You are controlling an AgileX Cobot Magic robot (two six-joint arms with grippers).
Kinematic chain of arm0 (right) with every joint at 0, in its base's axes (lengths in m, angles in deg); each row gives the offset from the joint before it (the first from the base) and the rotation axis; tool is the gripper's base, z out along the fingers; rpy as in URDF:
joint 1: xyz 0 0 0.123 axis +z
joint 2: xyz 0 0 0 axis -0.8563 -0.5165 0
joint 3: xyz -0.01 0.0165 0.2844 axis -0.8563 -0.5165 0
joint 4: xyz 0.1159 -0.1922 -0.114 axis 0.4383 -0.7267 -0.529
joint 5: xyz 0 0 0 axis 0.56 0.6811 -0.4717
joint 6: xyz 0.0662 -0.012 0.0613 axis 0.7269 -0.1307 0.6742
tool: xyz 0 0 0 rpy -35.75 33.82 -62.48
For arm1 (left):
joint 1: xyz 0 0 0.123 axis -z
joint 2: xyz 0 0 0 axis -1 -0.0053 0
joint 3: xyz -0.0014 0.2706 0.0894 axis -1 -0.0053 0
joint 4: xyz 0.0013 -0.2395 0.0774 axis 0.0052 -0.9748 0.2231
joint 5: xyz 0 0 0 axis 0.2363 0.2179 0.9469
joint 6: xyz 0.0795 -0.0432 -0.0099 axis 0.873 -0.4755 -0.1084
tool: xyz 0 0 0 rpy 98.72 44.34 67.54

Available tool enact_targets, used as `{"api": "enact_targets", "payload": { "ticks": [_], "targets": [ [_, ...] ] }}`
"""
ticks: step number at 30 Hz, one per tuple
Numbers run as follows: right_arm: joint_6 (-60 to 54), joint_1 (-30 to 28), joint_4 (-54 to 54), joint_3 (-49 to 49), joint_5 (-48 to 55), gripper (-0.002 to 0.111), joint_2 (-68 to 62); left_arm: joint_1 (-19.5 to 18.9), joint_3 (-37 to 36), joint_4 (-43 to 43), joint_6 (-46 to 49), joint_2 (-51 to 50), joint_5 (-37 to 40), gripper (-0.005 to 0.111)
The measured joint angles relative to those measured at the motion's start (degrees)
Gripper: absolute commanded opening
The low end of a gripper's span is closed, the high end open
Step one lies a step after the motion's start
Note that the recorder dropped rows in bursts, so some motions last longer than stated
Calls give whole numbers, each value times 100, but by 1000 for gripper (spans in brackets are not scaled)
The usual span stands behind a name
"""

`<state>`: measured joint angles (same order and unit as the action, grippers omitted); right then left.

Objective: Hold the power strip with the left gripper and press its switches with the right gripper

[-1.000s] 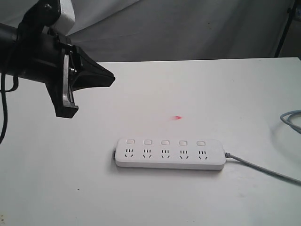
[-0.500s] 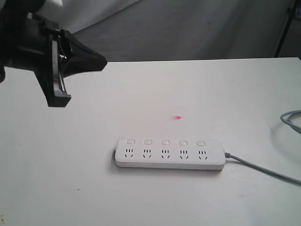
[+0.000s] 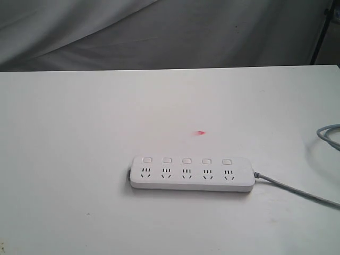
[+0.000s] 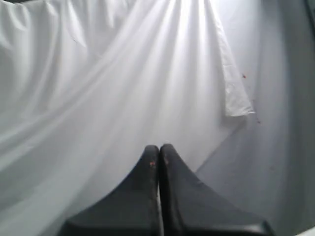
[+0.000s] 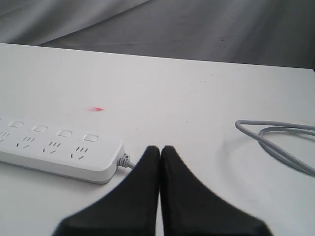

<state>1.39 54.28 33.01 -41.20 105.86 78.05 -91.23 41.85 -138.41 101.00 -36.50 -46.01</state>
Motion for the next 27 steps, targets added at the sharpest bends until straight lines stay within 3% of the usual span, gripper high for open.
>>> {"api": "enact_targets", "payload": {
  "ticks": [4,7,19,27],
  "targets": [
    [0,0,0,0,0,0,0,-529,-323,0,-13,822,11,1],
    [0,0,0,0,0,0,0,-719,-663,0,-13,1435,11,1],
    [0,0,0,0,0,0,0,-778,-2627,0,-601,3493,-1287,1],
    [0,0,0,0,0,0,0,-778,-2994,0,-726,3747,-1387,1]
  ]
}}
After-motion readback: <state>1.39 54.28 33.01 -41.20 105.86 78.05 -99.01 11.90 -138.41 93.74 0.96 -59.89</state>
